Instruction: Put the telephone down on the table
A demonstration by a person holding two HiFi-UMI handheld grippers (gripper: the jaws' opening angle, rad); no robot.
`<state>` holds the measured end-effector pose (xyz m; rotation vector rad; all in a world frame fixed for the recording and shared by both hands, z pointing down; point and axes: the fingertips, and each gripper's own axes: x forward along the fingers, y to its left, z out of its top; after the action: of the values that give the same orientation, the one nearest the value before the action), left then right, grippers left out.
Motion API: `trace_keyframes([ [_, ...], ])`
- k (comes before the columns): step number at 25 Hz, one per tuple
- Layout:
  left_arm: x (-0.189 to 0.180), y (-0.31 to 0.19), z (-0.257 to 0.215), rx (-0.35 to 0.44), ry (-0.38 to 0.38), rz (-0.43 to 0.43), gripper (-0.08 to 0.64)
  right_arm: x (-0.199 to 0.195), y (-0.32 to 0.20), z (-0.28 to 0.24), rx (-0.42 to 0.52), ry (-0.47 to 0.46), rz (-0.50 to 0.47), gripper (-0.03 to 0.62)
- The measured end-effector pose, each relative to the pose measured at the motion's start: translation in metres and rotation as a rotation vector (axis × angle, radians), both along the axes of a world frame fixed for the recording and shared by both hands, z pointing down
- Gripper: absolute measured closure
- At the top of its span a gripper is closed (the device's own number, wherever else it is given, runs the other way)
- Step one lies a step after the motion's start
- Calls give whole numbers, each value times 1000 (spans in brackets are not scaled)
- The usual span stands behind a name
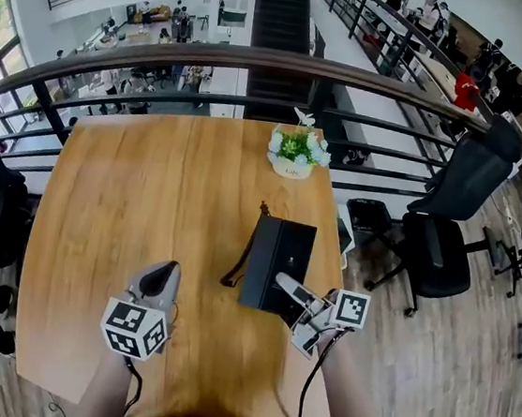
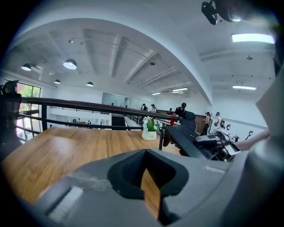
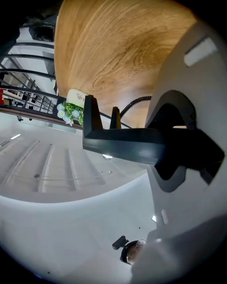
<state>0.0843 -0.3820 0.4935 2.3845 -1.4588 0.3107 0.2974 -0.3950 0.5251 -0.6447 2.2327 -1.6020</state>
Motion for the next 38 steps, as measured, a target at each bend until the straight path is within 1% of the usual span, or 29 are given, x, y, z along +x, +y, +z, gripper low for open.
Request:
trace_keyframes([
  [8, 14, -39, 24, -37, 10, -30, 558, 14, -51, 33, -3, 43, -69, 430],
  [13, 17, -61, 29, -40, 4, -38, 558, 15, -77, 44, -14, 28, -102, 430],
  [18, 16, -83, 35, -38, 4, -58, 558, 16, -99, 58, -15, 52, -127, 430],
  [24, 31, -100, 46, -42, 4, -36, 558, 22, -114, 77, -28, 86, -131, 430],
  [30, 51, -111, 54, -52, 16, -1, 558, 22, -118, 77, -15, 91, -150, 431],
  [34, 58, -111, 61, -75, 24, 4, 558, 27, -117, 80, 5, 128, -154, 430],
  [38, 61, -107, 68, -92, 26, 12, 558, 31, -119, 83, 3, 135, -132, 430],
])
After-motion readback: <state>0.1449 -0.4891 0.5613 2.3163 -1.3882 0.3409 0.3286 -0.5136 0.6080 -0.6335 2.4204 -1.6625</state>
